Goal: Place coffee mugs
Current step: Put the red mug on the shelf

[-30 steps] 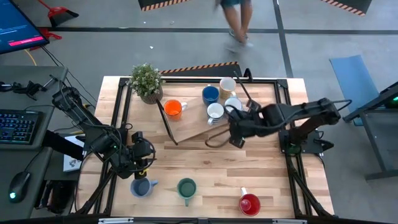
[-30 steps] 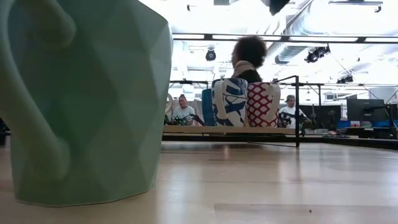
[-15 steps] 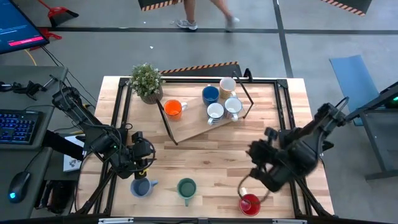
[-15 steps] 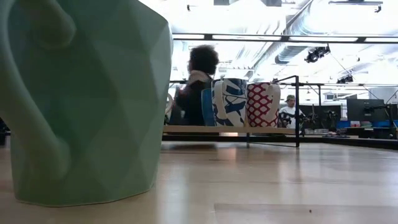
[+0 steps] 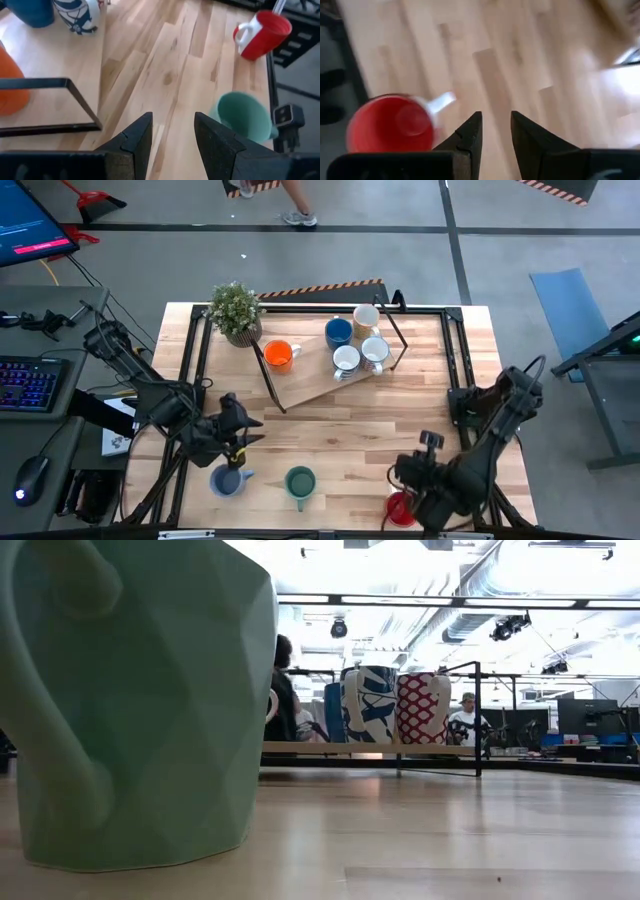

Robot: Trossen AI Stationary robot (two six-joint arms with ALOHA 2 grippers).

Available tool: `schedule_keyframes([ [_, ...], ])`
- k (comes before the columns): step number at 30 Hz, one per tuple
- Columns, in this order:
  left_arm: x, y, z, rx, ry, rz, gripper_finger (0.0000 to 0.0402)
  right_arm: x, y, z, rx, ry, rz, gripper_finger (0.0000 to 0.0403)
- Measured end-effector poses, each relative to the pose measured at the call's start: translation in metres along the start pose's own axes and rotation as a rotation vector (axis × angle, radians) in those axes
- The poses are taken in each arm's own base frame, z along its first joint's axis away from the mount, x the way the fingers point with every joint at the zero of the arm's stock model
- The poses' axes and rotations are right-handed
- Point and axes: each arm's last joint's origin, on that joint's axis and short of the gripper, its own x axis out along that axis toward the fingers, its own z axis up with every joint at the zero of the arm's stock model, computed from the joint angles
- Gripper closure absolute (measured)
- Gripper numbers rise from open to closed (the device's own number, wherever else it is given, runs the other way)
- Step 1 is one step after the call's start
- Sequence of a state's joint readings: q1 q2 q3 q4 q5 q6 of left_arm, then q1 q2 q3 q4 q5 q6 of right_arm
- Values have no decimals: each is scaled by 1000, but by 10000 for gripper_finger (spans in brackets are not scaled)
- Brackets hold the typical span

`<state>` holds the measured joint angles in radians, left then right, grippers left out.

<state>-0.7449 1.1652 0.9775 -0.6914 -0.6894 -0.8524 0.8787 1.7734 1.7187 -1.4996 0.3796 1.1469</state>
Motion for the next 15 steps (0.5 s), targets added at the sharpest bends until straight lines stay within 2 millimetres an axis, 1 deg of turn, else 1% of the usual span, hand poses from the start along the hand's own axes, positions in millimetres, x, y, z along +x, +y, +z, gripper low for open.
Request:
schedule_keyframes([
  [3, 2, 1, 3, -19, -12, 3, 268, 1, 13, -5, 47, 24, 77, 323],
  [5, 2, 2, 3, -18, -13, 7, 268, 0, 18, -6, 77, 46, 126, 323],
  [8, 4, 3, 5, 17, -12, 13, 268, -1, 21, -9, 117, 81, 159, 323],
  [11, 4, 3, 5, 7, -13, 17, 268, -2, 22, -11, 154, 132, 182, 323],
  [13, 4, 3, 5, 17, -14, 17, 268, -3, 23, -12, 173, 137, 187, 323],
  [15, 4, 3, 5, 36, -14, 18, 268, -2, 23, -12, 197, 105, 166, 323],
])
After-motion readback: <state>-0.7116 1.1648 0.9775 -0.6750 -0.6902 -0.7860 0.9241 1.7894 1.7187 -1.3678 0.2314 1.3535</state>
